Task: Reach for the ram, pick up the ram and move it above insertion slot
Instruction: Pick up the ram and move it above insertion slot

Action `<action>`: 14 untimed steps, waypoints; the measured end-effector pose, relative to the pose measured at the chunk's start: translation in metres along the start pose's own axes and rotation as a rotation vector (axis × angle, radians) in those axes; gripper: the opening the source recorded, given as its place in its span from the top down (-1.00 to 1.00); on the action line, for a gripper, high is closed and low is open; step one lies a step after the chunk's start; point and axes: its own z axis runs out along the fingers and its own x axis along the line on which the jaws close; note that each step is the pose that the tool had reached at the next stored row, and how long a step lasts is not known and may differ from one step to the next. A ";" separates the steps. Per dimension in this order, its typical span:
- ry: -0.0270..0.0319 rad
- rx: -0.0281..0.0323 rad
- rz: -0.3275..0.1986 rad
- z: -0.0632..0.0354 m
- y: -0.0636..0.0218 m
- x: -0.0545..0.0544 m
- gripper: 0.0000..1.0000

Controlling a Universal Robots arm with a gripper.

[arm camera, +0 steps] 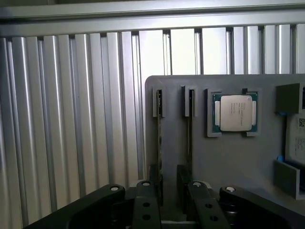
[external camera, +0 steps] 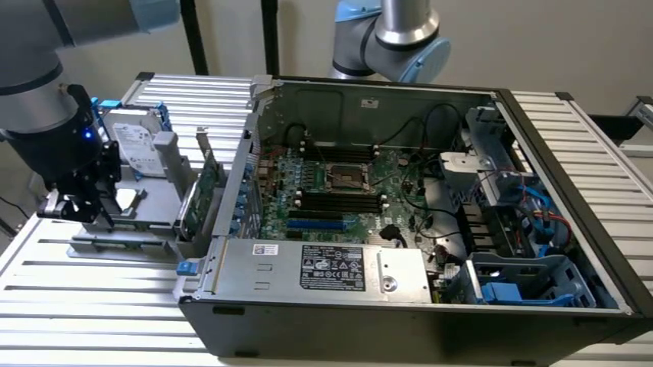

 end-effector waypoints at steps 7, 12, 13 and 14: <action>0.0001 0.0000 -0.002 0.0127 -0.0004 0.003 0.39; 0.0000 0.0001 -0.004 0.0218 -0.0007 0.005 0.39; 0.0001 0.0000 -0.005 0.0237 -0.0008 0.005 0.39; 0.0001 0.0000 -0.005 0.0255 -0.0008 0.006 0.39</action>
